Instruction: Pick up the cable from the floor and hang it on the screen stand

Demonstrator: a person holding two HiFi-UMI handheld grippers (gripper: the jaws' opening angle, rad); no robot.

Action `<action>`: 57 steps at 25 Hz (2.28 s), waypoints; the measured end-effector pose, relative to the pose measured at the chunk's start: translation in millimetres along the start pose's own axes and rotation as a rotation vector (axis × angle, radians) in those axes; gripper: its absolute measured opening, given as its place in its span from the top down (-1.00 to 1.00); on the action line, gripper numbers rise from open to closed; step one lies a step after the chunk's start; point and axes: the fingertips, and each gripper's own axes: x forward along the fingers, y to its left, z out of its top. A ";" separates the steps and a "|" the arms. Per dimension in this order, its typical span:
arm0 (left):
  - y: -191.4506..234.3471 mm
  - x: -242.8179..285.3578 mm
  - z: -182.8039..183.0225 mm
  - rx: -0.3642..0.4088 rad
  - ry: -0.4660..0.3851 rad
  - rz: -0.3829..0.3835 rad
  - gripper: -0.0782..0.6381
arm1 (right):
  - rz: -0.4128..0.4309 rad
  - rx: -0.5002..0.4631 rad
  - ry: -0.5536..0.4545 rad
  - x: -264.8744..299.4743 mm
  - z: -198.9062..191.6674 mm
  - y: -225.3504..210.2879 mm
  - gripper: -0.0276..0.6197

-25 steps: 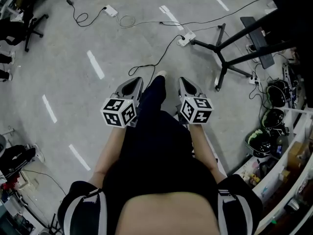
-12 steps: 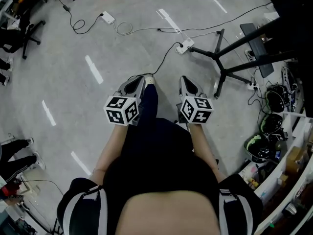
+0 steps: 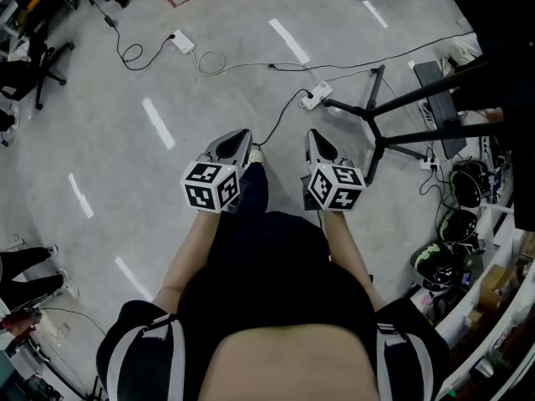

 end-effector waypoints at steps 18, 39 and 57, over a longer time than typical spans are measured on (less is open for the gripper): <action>70.3 92.3 67.0 -0.047 0.008 0.006 0.76 | 0.026 -0.012 0.064 120.3 66.8 -22.8 0.83; 87.8 120.6 89.2 -0.006 0.000 0.016 0.76 | -0.039 0.009 0.040 161.0 84.3 -69.0 0.83; 126.4 190.3 123.9 -0.043 0.046 0.057 0.76 | -0.023 -0.005 0.095 239.3 117.2 -98.8 0.83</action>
